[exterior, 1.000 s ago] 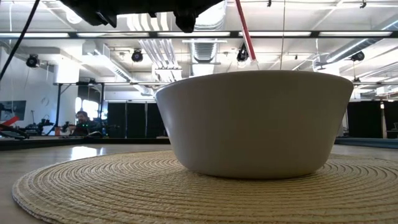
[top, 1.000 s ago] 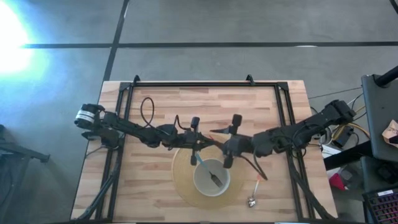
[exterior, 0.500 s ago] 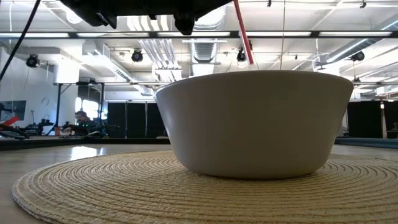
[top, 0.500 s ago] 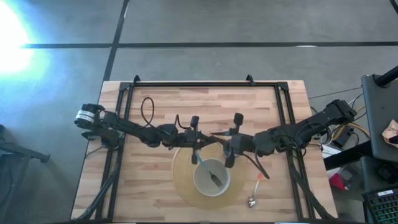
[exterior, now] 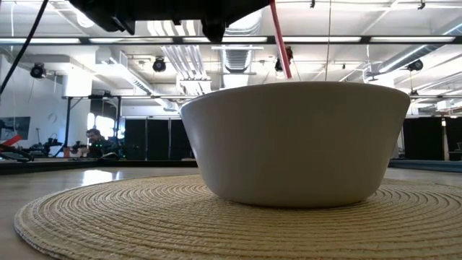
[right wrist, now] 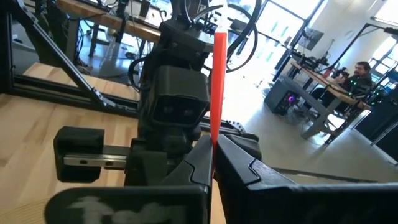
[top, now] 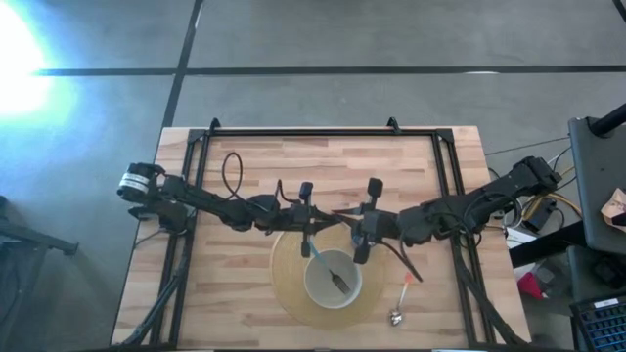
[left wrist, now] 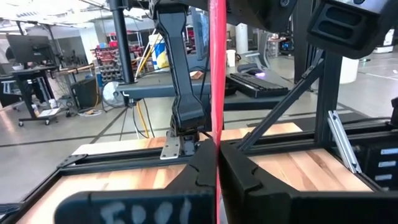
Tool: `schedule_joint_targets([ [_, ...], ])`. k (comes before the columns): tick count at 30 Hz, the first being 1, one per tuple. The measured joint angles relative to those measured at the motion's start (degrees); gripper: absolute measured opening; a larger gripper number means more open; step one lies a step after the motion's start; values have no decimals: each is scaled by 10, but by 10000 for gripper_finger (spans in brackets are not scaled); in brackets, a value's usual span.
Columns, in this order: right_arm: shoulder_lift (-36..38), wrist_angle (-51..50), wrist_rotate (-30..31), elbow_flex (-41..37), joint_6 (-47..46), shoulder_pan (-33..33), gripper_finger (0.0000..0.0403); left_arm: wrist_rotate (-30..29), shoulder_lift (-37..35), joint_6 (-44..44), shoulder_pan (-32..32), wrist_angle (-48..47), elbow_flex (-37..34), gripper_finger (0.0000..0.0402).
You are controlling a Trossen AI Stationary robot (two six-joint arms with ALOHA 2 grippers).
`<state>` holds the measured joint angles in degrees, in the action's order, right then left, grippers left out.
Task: Pick & Place Utensil
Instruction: Put the pink straw into the blue cup on the brown mat
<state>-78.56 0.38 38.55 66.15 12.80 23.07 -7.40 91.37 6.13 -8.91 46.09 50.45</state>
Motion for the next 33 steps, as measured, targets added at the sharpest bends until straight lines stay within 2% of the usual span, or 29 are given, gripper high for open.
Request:
schedule_joint_targets([
  [6, 1, -20, 1, 0, -9, 0, 8, 1, 0, 18, 0, -7, 0, 40],
  [19, 7, -48, 5, -1, -19, 0, 8, -6, -2, 20, 0, -33, -1, 161],
  [27, 65, -94, 6, -1, -26, 0, 8, -28, -24, 21, 0, -85, -1, 170],
  [33, 126, -154, 4, -1, -67, 0, 8, -47, -49, 21, 0, -131, -1, 168],
])
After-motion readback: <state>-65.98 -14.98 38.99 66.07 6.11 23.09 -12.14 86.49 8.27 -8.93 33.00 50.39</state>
